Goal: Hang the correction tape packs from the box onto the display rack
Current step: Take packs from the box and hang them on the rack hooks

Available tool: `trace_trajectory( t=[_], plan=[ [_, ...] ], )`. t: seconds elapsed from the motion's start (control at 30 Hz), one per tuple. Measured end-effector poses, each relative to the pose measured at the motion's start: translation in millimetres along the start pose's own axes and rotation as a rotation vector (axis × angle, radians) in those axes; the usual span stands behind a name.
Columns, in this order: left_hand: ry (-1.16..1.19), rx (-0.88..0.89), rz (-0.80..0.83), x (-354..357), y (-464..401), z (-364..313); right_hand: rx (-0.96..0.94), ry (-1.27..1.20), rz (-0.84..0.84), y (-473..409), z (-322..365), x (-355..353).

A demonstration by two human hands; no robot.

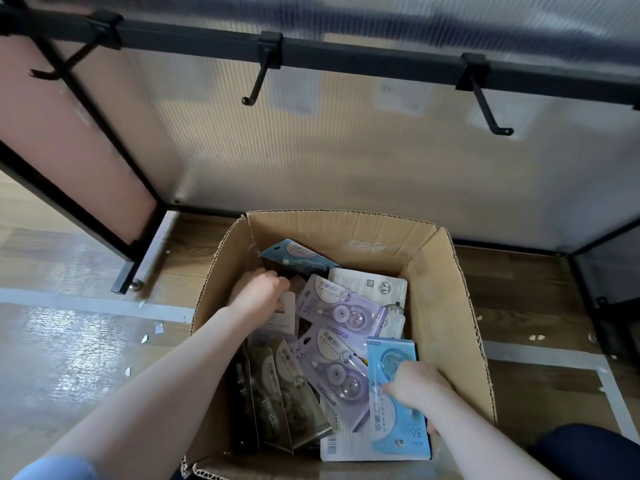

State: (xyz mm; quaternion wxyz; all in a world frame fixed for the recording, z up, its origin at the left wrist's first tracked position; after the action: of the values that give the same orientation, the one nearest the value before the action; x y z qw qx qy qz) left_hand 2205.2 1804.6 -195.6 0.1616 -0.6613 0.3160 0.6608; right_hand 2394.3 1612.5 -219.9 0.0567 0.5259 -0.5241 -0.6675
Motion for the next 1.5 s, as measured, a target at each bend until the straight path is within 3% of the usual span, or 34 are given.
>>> trace_trajectory(
  t=[0.17,0.37,0.53,0.73,0.9,1.0,1.1,1.3,1.5],
  plan=[
    [0.032,0.002,0.043,-2.2,3.0,2.7,0.113,-0.127,0.000,11.1,0.5,13.4],
    [0.033,0.037,0.098,-11.3,4.6,3.7,0.130,-0.112,0.003,22.4,-1.3,21.5],
    [0.027,0.080,0.147,-23.3,7.0,1.8,0.210,-0.177,-0.098,16.1,-6.7,25.0],
    [-0.046,0.101,0.109,-37.8,7.5,1.7,0.059,-0.050,-0.359,19.9,-1.7,13.1],
    [0.039,0.028,-0.006,-56.4,1.0,-3.4,-0.144,-0.059,-0.471,35.7,8.5,-14.8],
    [0.090,-0.040,0.017,-65.8,-4.3,-4.3,-0.253,-0.057,-0.521,39.0,11.4,-28.9],
    [0.232,-0.157,0.127,-66.9,-4.9,-1.9,-0.268,-0.138,-0.525,38.2,11.0,-42.6],
    [0.307,-0.112,0.305,-66.0,1.9,-5.3,-0.278,-0.217,-0.501,29.7,2.4,-58.8],
    [0.281,-0.113,0.158,-71.2,3.8,2.8,-0.281,-0.296,-0.575,23.5,-6.0,-73.8]
  ],
)
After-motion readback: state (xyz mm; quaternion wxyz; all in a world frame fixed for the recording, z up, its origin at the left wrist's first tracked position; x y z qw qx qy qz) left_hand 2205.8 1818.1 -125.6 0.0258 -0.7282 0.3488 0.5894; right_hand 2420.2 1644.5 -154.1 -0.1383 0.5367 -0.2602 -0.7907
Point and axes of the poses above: each hand's wrist, its own y-axis away from the middle knuckle, its own x-axis out of the palm, z = x × y, the point moved 4 cm from there along -y, towards the middle knuckle, and after that the axes turned 6 degrees about -z, right-handed, at the moved point
